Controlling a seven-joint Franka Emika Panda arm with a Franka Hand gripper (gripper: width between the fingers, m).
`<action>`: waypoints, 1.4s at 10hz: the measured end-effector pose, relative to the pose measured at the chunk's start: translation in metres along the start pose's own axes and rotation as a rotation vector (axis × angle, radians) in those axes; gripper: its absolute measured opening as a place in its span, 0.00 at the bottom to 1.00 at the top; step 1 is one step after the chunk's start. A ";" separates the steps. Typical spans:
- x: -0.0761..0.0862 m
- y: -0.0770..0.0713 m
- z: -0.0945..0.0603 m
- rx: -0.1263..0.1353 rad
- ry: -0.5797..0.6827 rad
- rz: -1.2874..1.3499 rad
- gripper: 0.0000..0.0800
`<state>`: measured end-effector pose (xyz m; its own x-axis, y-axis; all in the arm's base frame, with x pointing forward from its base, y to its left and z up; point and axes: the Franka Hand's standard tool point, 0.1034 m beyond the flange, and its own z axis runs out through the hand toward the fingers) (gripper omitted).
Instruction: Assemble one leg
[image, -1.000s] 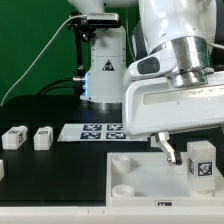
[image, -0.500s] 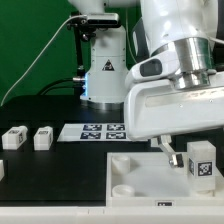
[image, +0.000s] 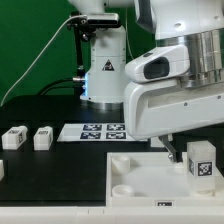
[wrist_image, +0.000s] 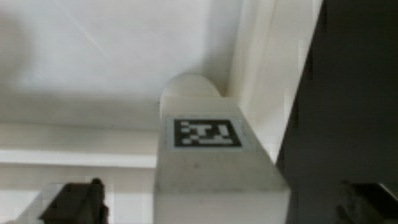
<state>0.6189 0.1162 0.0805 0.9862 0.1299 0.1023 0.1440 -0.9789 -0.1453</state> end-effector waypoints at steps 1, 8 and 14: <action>0.000 -0.001 0.001 0.000 0.000 0.001 0.78; -0.001 0.004 0.001 -0.004 -0.001 0.035 0.38; 0.000 0.005 0.002 0.012 0.019 0.865 0.37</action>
Offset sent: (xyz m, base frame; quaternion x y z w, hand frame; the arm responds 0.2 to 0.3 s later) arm 0.0000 0.0000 0.0000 0.0000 0.0000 0.0000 1.0000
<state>0.6200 0.1114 0.0776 0.7482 -0.6627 -0.0321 -0.6556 -0.7309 -0.1898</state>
